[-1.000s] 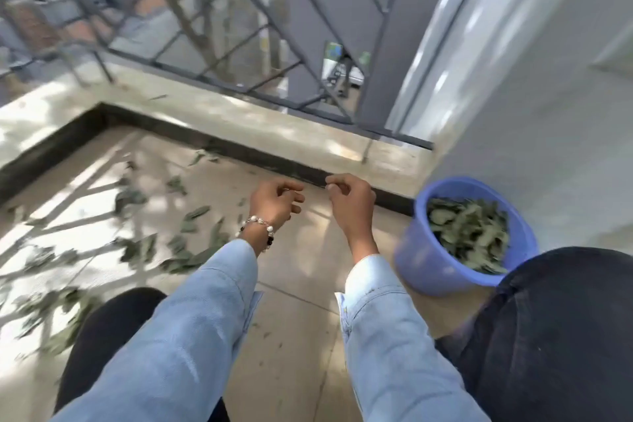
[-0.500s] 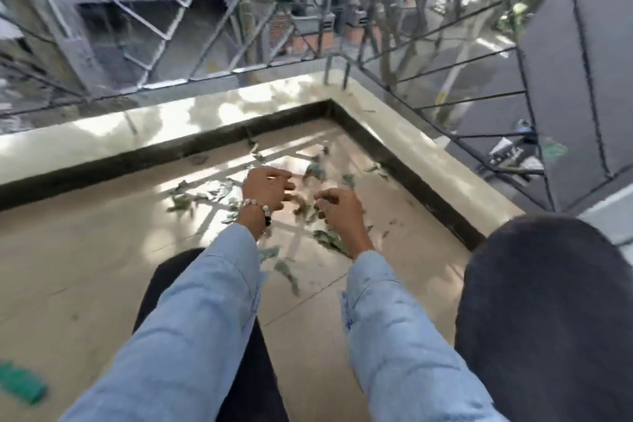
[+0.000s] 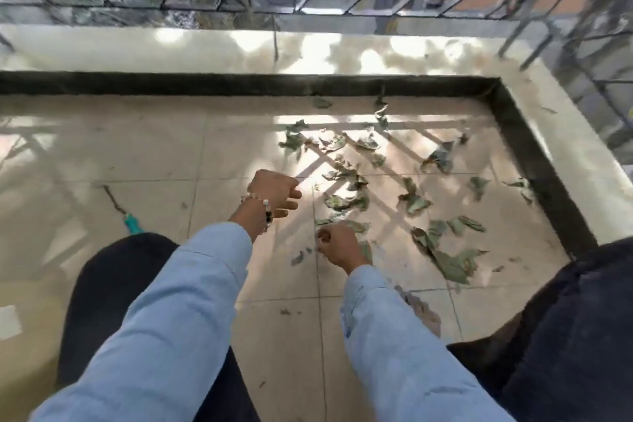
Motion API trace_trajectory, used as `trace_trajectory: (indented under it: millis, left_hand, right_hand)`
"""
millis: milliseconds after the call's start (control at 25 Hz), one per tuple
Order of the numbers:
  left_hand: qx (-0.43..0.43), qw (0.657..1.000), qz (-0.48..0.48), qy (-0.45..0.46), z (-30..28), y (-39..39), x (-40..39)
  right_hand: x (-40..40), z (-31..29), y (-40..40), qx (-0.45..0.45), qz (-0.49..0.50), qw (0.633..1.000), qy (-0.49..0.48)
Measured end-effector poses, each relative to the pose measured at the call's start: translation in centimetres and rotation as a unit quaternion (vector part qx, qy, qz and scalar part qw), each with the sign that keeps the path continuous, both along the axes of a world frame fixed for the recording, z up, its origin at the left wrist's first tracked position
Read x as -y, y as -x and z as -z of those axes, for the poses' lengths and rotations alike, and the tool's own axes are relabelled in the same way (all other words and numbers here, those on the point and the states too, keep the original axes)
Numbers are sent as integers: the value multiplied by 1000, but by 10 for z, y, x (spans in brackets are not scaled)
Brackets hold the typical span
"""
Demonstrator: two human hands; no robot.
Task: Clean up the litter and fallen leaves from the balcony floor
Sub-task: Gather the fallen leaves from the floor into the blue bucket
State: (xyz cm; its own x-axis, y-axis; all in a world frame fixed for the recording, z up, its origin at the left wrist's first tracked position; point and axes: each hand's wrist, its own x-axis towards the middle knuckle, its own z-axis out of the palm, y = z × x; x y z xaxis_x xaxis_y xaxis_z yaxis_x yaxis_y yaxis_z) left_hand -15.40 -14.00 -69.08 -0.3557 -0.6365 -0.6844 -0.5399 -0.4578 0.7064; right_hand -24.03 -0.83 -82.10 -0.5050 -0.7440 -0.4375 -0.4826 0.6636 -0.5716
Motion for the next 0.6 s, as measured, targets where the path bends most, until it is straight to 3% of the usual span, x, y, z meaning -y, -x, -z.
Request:
trace_trajectory:
  millis: [80, 200, 480, 560, 600]
  left_hand:
    - [25, 1000, 9, 2, 4, -8, 4]
    - [42, 998, 26, 31, 11, -12, 4]
    - [26, 998, 19, 49, 23, 2, 0]
    - [49, 997, 24, 61, 29, 6, -2]
    - [60, 995, 22, 72, 35, 9, 0]
  right_hand:
    - [9, 28, -19, -34, -79, 996, -27]
    - [5, 61, -57, -170, -171, 970, -32]
    - [10, 73, -50, -201, -242, 949, 27]
    - [20, 56, -32, -95, -99, 988, 74]
    - [25, 42, -25, 0, 50, 992, 113]
